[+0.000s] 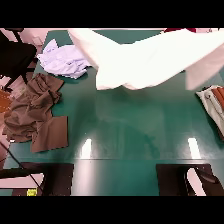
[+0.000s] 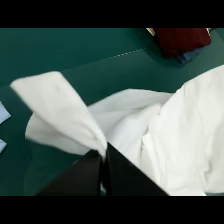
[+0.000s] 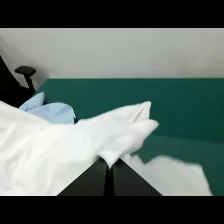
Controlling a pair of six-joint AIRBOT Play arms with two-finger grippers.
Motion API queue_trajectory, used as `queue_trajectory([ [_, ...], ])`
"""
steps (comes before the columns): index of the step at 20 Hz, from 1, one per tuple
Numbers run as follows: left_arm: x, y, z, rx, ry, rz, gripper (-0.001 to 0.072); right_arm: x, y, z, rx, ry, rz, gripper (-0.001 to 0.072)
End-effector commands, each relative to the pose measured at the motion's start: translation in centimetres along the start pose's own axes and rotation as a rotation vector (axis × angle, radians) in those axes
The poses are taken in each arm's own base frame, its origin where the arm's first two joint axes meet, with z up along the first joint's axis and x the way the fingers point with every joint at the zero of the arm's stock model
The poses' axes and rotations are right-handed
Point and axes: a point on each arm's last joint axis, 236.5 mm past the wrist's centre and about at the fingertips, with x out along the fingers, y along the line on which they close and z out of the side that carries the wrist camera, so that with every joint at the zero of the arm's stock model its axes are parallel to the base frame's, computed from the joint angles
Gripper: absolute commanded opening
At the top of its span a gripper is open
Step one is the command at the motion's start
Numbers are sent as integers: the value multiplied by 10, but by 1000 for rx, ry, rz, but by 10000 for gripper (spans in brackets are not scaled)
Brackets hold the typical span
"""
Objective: Fold the shirts.
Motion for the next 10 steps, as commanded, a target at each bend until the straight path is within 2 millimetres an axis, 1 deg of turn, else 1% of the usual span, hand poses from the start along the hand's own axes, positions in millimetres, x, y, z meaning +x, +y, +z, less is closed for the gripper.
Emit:
queue_trajectory([
  [1, -59, -18, -7, 39, 27, 38, 21, -34, 47, 41, -136, -76, 25, 15],
  [2, -71, -24, -20, 34, 77, 35, 22, -50, 58, 49, -186, -92, -8, 15],
  [4, -103, -38, -47, 31, 172, 34, 21, -84, 69, 59, -288, -119, -121, 15],
  [5, -122, -46, -55, 30, 187, 35, 21, -99, 70, 63, -316, -133, -187, 15],
  [6, -137, -52, -54, 34, 165, 41, 21, -111, 66, 65, -323, -143, -252, 14],
  [7, -149, -55, -48, 44, 124, 56, 21, -113, 61, 63, -315, -137, -277, 14],
  [8, -154, -51, -41, 51, 88, 85, 21, -105, 51, 54, -275, -105, -274, 15],
  [9, -150, -43, -36, 47, 67, 111, 21, -90, 36, 38, -213, -47, -257, 15],
  [10, -134, -34, -36, 27, 62, 113, 21, -70, 18, 13, -135, 38, -232, 14],
])
